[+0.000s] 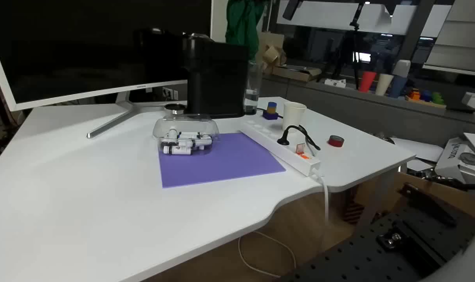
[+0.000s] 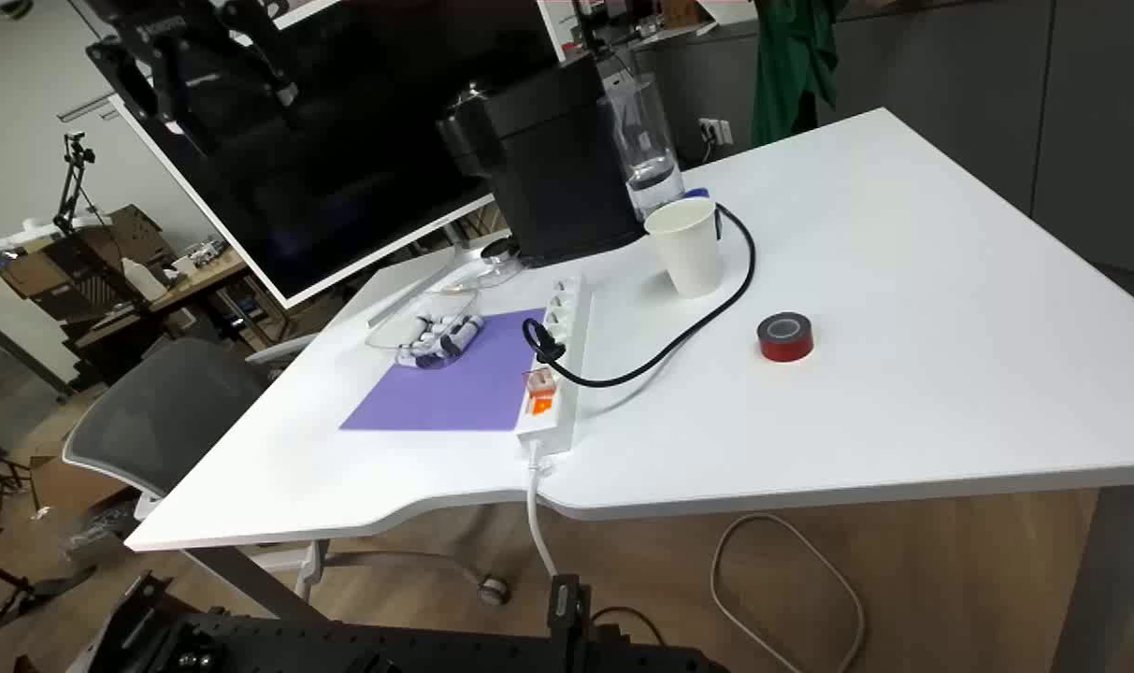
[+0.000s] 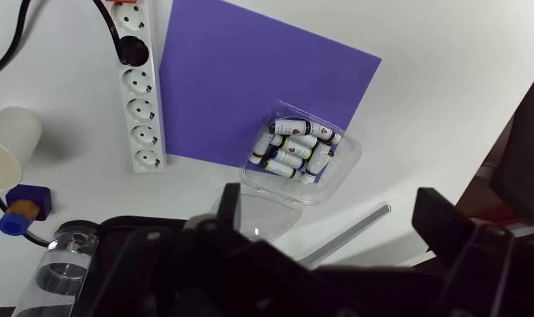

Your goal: Turn off the big switch on the adapter

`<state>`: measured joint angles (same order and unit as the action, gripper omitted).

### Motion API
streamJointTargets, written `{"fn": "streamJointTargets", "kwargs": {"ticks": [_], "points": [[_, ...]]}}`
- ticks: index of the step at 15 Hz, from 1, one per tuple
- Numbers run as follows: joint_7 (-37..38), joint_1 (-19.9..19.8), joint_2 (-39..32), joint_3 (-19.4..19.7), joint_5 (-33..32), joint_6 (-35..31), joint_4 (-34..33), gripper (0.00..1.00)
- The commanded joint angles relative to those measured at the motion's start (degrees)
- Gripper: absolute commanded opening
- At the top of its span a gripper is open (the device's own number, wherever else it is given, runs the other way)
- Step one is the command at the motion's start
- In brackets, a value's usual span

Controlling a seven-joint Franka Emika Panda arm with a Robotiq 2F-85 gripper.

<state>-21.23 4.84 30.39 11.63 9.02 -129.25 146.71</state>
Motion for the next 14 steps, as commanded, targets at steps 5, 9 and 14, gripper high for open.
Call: {"fn": "streamJointTargets", "kwargs": {"ticks": [5, 9, 14], "points": [[-0.4, -0.8, -0.1, -0.7, 0.5, -0.1, -0.1, 1.0], [-0.4, -0.8, -0.1, -0.7, 0.5, -0.1, -0.1, 1.0], [0.4, -1.6, -1.7, -1.6, -0.8, -4.1, 2.2, 1.0]]}}
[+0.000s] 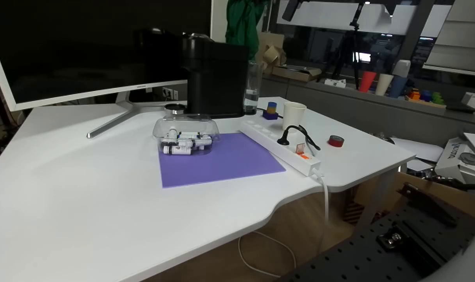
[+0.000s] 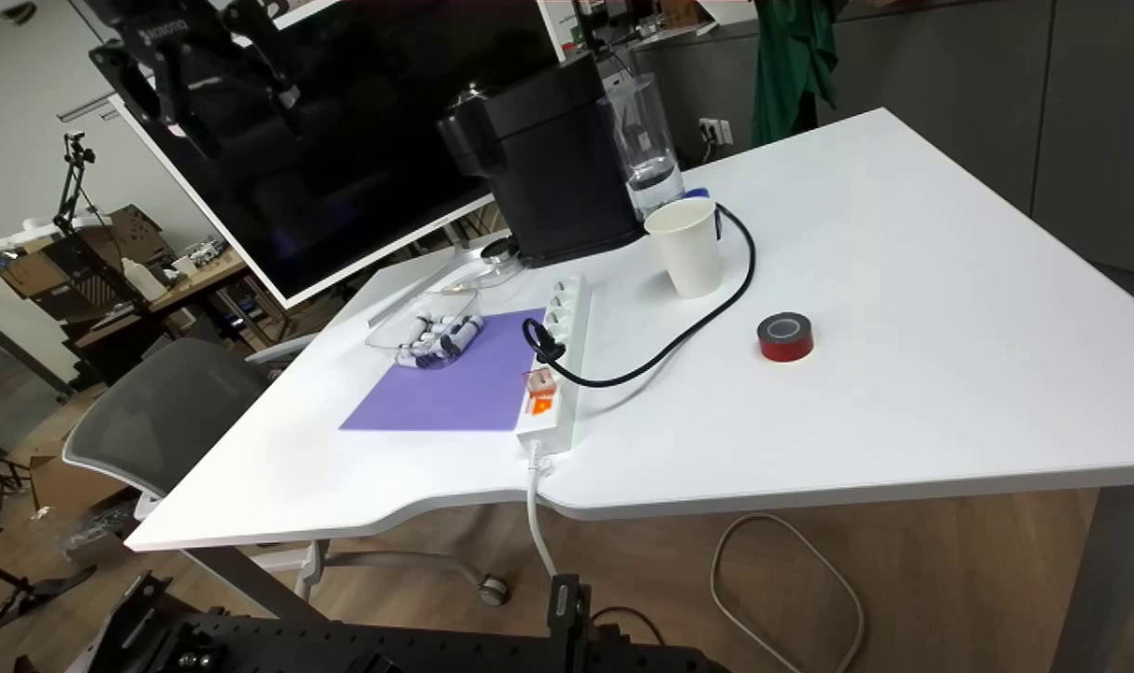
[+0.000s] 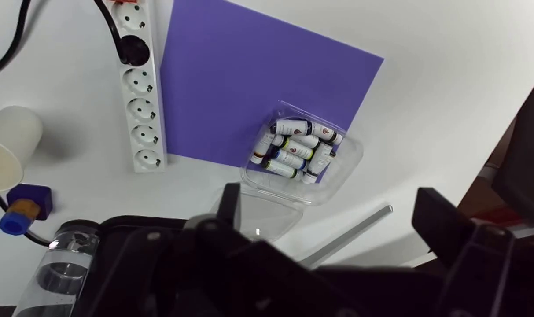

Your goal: Turn off the big switch on the adapter

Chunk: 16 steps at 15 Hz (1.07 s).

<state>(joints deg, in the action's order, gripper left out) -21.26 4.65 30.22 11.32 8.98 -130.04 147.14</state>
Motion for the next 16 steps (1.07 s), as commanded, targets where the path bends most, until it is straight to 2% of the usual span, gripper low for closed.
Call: {"fn": "streamJointTargets", "kwargs": {"ticks": [1, 7, 8, 9, 11, 12, 16], "points": [[0.5, -2.1, -2.6, -1.6, -1.6, -5.9, 3.1, 1.0], [1.4, -6.4, -12.6, -1.5, -7.2, -20.6, 9.2, 1.0], [1.4, -6.9, -14.3, -1.3, -7.9, -22.1, 9.7, 0.95], [1.4, -7.5, -16.1, -1.2, -8.4, -23.4, 10.0, 0.74], [1.0, -8.3, -19.3, -0.7, -8.4, -25.1, 10.1, 0.7], [0.4, -8.6, -20.9, -0.5, -8.5, -25.7, 9.9, 0.65], [-2.5, -9.3, -26.2, 0.2, -6.5, -27.4, 9.2, 0.34]]}}
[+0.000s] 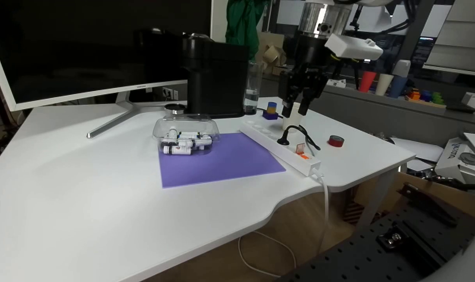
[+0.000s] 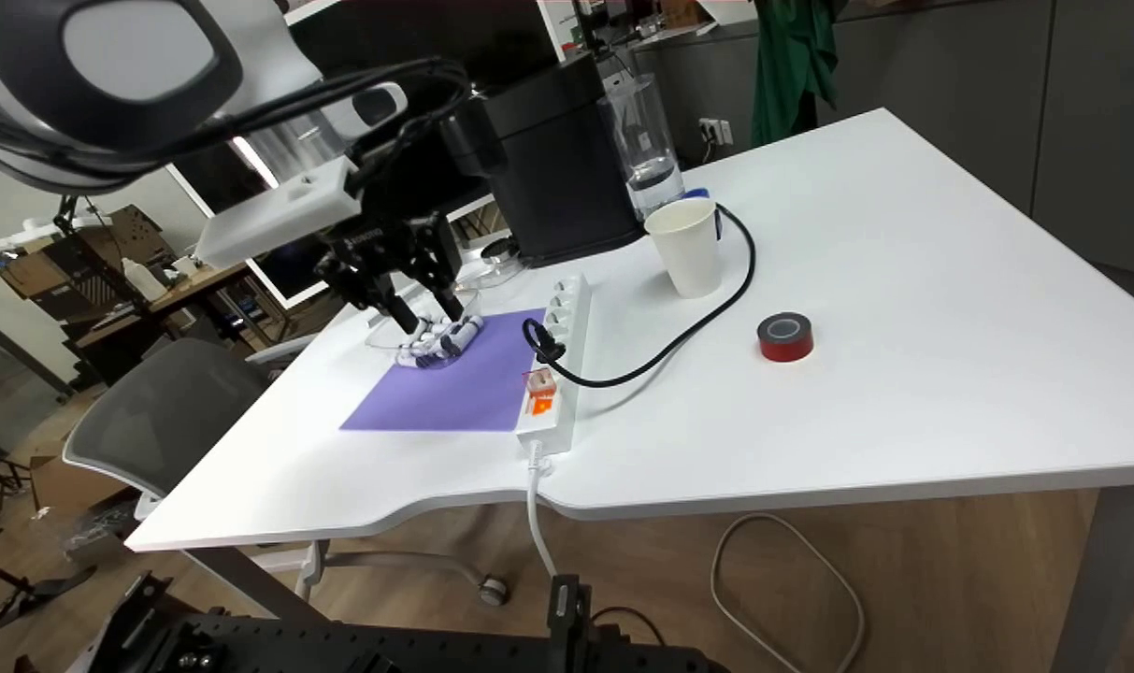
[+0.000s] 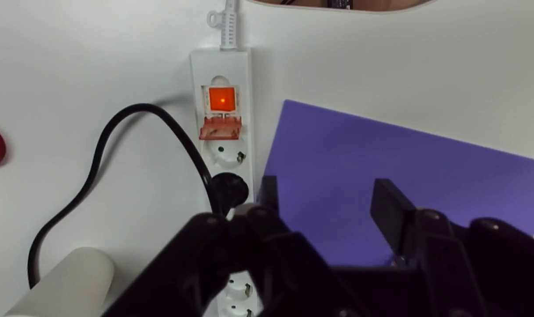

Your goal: Turn off the big switch on the adapter

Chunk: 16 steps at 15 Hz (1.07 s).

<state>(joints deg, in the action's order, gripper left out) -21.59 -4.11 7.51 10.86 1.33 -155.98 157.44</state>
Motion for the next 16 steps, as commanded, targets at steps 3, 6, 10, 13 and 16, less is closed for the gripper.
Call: {"fn": "streamJointTargets", "kwargs": {"ticks": [3, 6, 10, 13, 16], "points": [[-5.8, -1.5, -7.4, 0.9, 3.1, -4.4, -1.6, 0.14], [-11.0, -3.1, -10.7, 0.5, 7.0, -6.1, -2.6, 0.0], [-16.8, -3.8, -9.7, 0.4, 11.3, -4.3, -4.0, 0.0], [-14.6, -3.3, -11.0, 0.8, 9.6, -5.9, -2.7, 0.01], [-14.1, -3.3, -11.7, 1.0, 8.7, -6.3, -2.5, 0.0]]}}
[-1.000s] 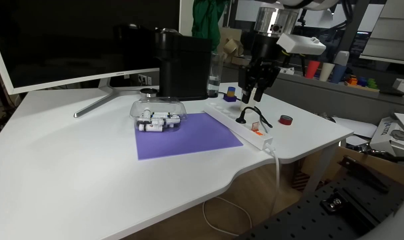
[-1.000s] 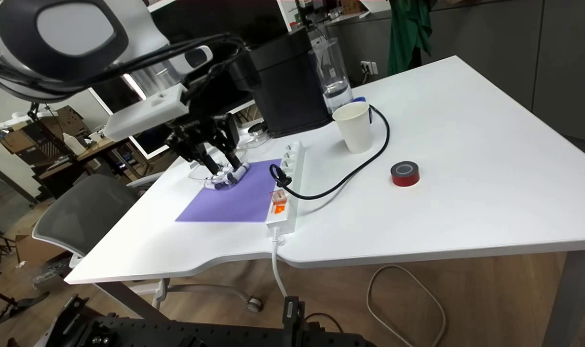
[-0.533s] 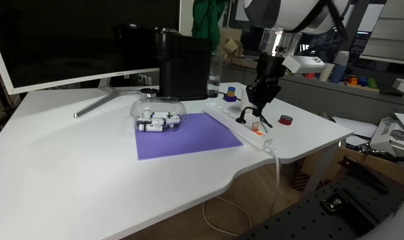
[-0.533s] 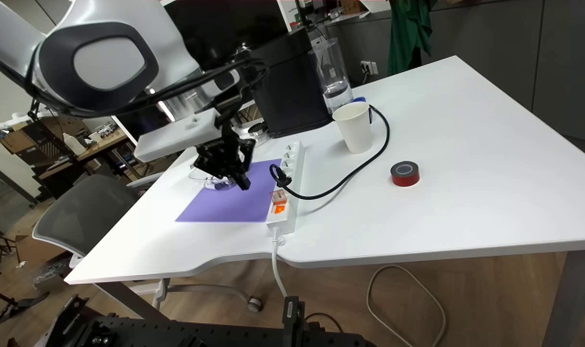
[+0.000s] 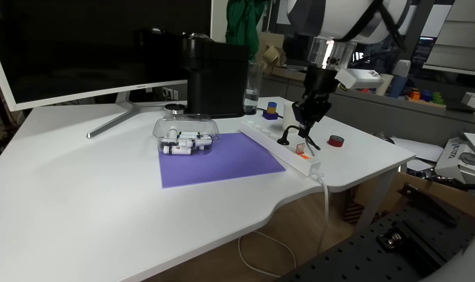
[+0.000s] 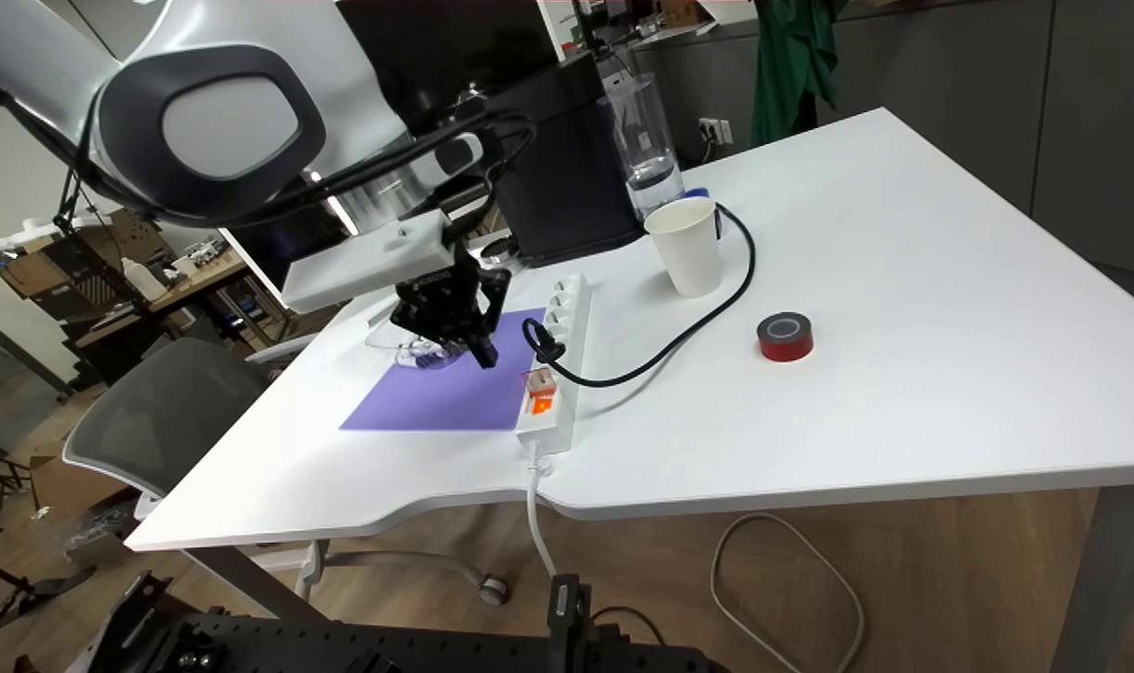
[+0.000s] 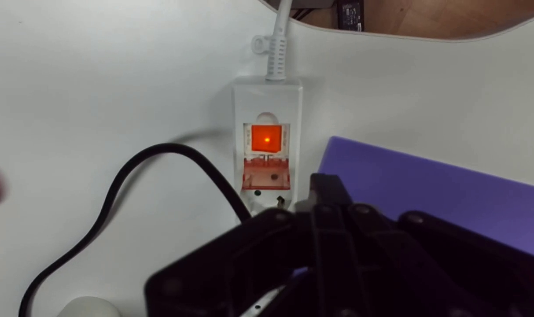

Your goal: Turn off the big switch on the adapter

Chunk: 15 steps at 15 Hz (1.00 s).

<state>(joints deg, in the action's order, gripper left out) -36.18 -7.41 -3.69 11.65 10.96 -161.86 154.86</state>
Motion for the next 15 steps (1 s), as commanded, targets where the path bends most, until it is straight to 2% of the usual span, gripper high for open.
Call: {"fn": "streamJointTargets", "kwargs": {"ticks": [1, 8, 15], "points": [[0.4, -0.1, -0.9, 0.4, -1.2, -0.5, 0.1, 0.0], [-4.8, -2.0, -6.2, -0.2, 1.7, -3.1, -0.5, 0.0], [-9.4, -4.4, -10.1, -3.1, 5.5, -8.3, -2.0, 0.0]]}}
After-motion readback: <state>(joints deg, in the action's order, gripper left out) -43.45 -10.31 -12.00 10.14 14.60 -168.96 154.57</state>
